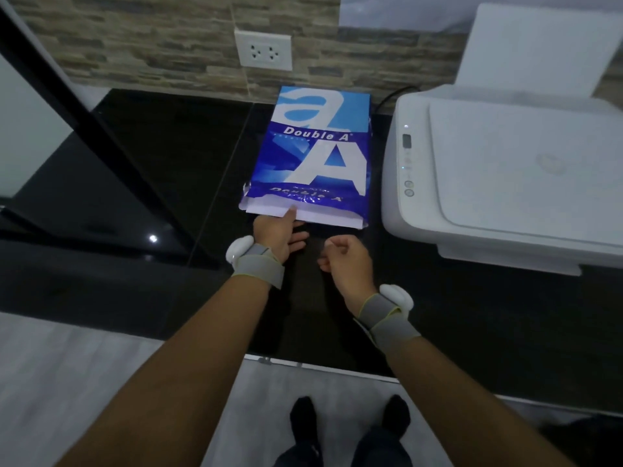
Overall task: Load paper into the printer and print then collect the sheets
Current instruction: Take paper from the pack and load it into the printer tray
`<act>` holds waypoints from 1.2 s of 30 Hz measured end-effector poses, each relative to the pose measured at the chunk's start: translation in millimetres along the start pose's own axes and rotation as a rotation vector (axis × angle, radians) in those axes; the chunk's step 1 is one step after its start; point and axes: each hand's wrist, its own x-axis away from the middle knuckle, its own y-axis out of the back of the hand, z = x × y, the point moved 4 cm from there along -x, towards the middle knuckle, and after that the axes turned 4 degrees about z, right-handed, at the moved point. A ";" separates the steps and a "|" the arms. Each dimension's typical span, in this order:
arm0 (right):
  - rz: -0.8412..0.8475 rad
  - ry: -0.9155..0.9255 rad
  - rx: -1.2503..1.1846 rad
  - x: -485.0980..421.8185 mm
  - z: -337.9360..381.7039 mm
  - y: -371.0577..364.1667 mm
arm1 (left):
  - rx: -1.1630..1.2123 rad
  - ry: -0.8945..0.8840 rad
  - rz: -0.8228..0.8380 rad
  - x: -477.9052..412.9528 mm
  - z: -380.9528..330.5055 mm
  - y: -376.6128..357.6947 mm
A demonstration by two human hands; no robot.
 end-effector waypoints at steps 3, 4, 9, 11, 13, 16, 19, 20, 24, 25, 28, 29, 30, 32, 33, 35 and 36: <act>-0.009 -0.098 -0.131 -1.7 -6.4 7.7 | 0.005 0.013 -0.048 0.7 0.1 0.9; -0.022 -0.122 -0.177 -3.2 -7.3 10.3 | 0.001 0.025 -0.059 1.2 1.2 2.5; -0.067 -0.211 -0.345 -15.7 -4.3 21.3 | 0.001 0.053 -0.068 10.1 10.7 15.8; -0.068 -0.214 -0.376 -19.6 -1.3 23.2 | -0.021 0.044 -0.054 12.9 17.2 22.8; -0.092 -0.204 -0.376 -21.5 0.3 26.0 | -0.038 0.025 -0.048 15.4 22.0 29.6; -0.124 -0.193 -0.348 -22.7 -4.2 30.6 | -0.019 -0.008 -0.113 12.7 22.3 45.5; -0.126 -0.180 -0.272 -17.5 -10.4 35.8 | -0.035 -0.078 -0.199 8.3 13.5 67.4; -0.122 -0.181 -0.240 -14.3 -12.1 38.3 | -0.069 -0.114 -0.222 4.2 10.4 75.2; 0.083 -0.294 -0.108 2.8 -18.8 44.4 | -0.335 -0.222 -0.280 -3.5 -3.6 94.8; 0.174 -0.336 -0.075 7.3 -19.9 43.7 | -0.395 -0.230 -0.267 -6.2 -6.0 95.5; 0.251 -0.374 -0.021 8.7 -19.5 43.6 | -0.570 -0.301 -0.186 -9.8 -13.7 86.6; 0.211 -0.353 -0.009 3.5 -16.6 43.5 | -0.632 -0.323 -0.172 -10.2 -16.9 83.1; 0.156 -0.319 0.007 -3.3 -12.8 42.7 | -0.681 -0.327 -0.169 -10.5 -19.3 80.2; 0.034 -0.222 0.087 -18.8 -3.5 40.6 | -0.716 -0.334 -0.172 -11.9 -22.9 76.6; -0.021 -0.165 0.159 -25.9 1.5 40.0 | -0.726 -0.345 -0.178 -13.3 -23.6 76.1; -0.083 -0.064 0.283 -34.8 8.0 38.9 | -0.769 -0.334 -0.181 -14.8 -23.3 77.9; -0.096 -0.032 0.302 -36.6 9.5 39.0 | -0.800 -0.306 -0.149 -17.0 -22.1 80.4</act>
